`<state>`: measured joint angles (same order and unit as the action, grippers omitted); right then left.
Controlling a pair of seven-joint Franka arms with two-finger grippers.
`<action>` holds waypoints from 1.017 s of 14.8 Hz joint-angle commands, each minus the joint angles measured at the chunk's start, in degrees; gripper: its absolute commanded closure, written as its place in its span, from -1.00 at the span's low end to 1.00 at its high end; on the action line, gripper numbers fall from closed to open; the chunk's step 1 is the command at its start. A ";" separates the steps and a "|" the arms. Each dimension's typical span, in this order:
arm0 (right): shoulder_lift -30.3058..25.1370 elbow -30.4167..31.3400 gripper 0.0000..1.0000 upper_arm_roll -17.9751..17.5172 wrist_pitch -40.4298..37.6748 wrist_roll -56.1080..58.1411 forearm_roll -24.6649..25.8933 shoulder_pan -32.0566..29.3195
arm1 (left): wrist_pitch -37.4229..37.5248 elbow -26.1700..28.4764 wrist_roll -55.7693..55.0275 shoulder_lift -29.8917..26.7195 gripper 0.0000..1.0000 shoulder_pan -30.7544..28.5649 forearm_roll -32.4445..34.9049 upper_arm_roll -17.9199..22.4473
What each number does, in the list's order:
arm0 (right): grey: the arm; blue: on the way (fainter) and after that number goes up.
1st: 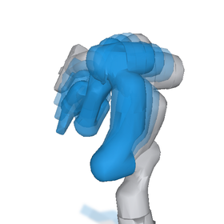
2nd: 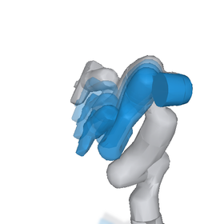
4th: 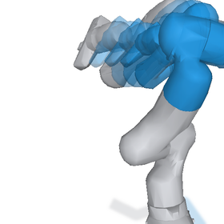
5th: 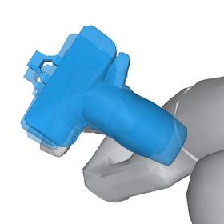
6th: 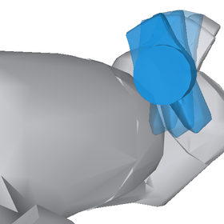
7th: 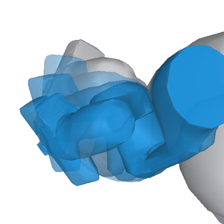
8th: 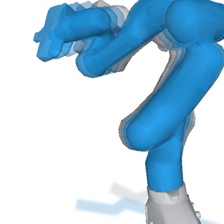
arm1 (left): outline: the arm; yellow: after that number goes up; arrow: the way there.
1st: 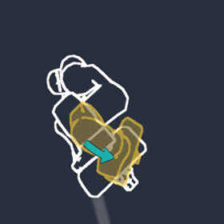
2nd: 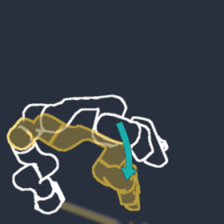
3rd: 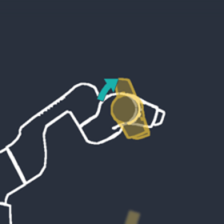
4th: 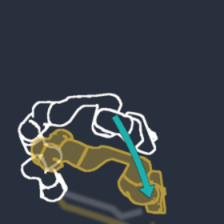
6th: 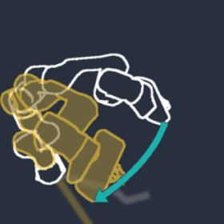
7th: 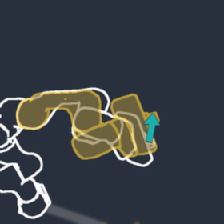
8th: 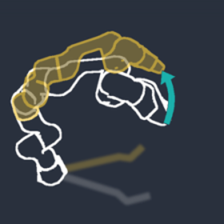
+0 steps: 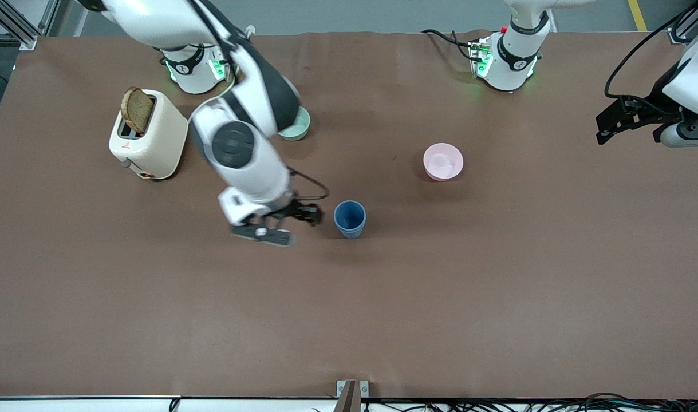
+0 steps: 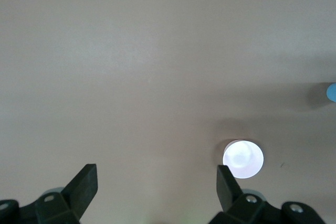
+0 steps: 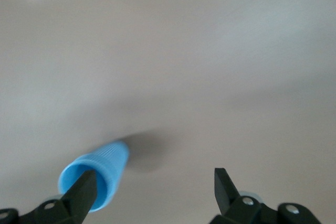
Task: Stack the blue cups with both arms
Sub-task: 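Open the right gripper and withdraw it from the stacked cups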
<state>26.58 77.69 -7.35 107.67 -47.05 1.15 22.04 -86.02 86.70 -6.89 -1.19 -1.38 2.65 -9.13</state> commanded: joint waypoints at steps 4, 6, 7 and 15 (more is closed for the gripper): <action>-15.85 3.25 -1.00 -1.18 -12.81 16.84 1.93 -20.25 | -0.11 -0.40 0.92 -0.05 -1.00 0.06 -0.54 0.08; -19.10 3.52 -1.00 -0.74 -17.39 27.14 1.84 -24.66 | -0.11 -0.48 1.00 -0.05 -1.00 -0.03 -0.63 0.16; -20.24 3.61 -1.00 1.44 -19.59 30.41 1.75 -24.85 | -0.11 -0.48 1.00 -0.05 -1.00 -0.03 -0.63 0.16; -26.50 11.52 -1.00 8.67 -18.38 43.98 0.96 -24.41 | -0.11 -0.48 1.00 -0.05 -1.00 -0.20 -0.72 0.16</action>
<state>2.03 86.90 1.57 88.24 -3.69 2.19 -2.73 -86.04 86.68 -6.89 -1.18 -1.41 2.65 -9.11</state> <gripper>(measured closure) 0.000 0.000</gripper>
